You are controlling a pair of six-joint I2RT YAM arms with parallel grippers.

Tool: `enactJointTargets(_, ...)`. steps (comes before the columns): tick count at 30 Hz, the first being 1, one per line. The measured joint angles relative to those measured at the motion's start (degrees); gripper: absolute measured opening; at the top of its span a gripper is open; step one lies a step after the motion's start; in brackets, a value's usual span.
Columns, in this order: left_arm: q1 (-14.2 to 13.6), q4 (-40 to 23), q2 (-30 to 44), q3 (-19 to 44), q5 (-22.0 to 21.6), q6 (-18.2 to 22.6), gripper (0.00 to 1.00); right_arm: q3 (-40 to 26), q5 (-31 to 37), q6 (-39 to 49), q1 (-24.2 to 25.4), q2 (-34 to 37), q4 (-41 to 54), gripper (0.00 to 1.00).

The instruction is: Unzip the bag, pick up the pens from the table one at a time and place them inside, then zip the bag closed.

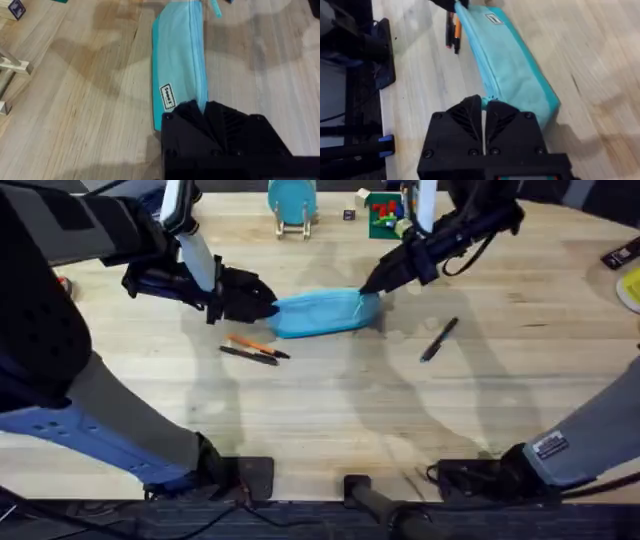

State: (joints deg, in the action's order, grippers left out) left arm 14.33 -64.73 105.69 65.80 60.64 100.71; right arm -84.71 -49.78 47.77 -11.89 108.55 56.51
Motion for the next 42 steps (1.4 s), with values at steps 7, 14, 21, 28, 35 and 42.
enactJointTargets(7,0.0,0.0,0.0,0.0,-0.1,0.0,0.042,-0.1,0.0,0.0,-3.7,0.0,-0.8,0.031)
enactJointTargets(14,0.0,0.0,0.0,0.0,-0.2,0.0,0.042,-0.3,0.0,0.0,-6.9,0.0,-2.9,0.031)
enactJointTargets(21,0.0,0.0,0.0,0.0,-0.2,0.0,0.042,-0.3,0.0,0.0,-9.4,0.0,-5.7,0.031)
enactJointTargets(28,0.0,0.0,0.0,0.0,-0.2,0.0,0.042,-0.3,0.1,0.0,-10.8,0.0,-7.7,0.031)
enactJointTargets(35,0.0,0.0,0.0,0.0,-0.2,0.0,0.042,-0.3,0.4,0.0,-12.5,0.0,-9.8,0.031)
enactJointTargets(42,0.0,-0.1,0.0,0.0,-0.3,0.0,0.042,-0.3,0.9,0.0,-14.4,0.0,-11.6,0.031)
